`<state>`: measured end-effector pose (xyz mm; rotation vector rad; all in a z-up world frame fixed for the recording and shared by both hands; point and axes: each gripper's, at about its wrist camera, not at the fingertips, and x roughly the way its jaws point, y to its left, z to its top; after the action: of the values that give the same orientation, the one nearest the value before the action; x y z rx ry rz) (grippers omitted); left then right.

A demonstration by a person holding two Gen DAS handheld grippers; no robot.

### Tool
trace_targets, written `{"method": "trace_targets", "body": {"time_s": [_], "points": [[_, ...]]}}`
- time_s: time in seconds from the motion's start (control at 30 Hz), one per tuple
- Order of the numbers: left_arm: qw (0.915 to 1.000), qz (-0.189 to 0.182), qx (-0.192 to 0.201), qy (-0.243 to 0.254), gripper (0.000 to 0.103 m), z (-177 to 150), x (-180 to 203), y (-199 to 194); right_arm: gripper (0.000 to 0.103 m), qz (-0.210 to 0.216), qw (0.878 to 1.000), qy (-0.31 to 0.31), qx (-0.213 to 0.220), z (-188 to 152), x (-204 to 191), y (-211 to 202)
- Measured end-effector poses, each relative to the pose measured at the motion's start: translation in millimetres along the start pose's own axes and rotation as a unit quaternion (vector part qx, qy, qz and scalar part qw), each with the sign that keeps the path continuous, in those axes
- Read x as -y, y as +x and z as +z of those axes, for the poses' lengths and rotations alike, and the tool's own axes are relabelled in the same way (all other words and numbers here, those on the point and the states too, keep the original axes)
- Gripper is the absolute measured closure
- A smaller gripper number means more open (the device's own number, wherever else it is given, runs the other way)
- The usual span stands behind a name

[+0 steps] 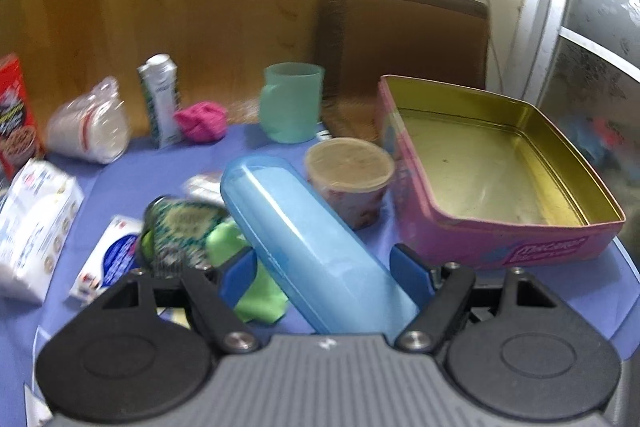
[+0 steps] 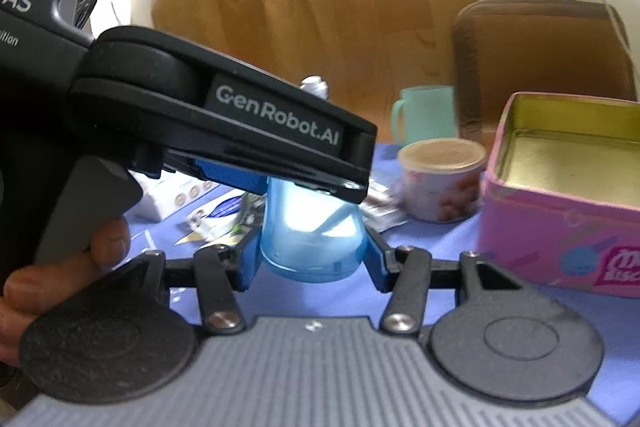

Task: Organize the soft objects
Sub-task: 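Carry the glasses case into the pink tin and open the left tool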

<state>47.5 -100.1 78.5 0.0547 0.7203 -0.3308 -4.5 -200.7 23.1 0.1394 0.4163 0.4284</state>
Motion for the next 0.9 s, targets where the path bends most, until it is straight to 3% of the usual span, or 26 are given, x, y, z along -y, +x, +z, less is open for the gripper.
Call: {"method": "trace_targets", "body": {"time_s": [0.17,0.4,0.57,0.67,0.77,0.9], "points": [[0.9992,-0.019,0.009,0.034,0.027,22,40,11,0.047,-0.024,0.999,0.010,0.024,8,28,-9],[0.9916,-0.097,0.034,0.079,0.028,60,105,39,0.047,-0.106,0.992,0.013,0.069,27,80,-34],[0.9871,-0.138,0.020,0.078,0.028,73,140,78,0.047,-0.165,0.984,0.034,0.060,32,124,-40],[0.9881,-0.131,0.023,0.078,0.027,72,148,94,0.047,-0.189,0.980,0.046,0.041,29,143,-33],[0.9891,-0.129,-0.001,0.070,0.027,67,147,105,0.044,-0.210,0.976,0.052,0.025,21,150,-29],[0.9896,-0.133,0.004,0.055,0.027,60,130,96,0.043,-0.226,0.971,0.056,0.043,20,152,-34]]}}
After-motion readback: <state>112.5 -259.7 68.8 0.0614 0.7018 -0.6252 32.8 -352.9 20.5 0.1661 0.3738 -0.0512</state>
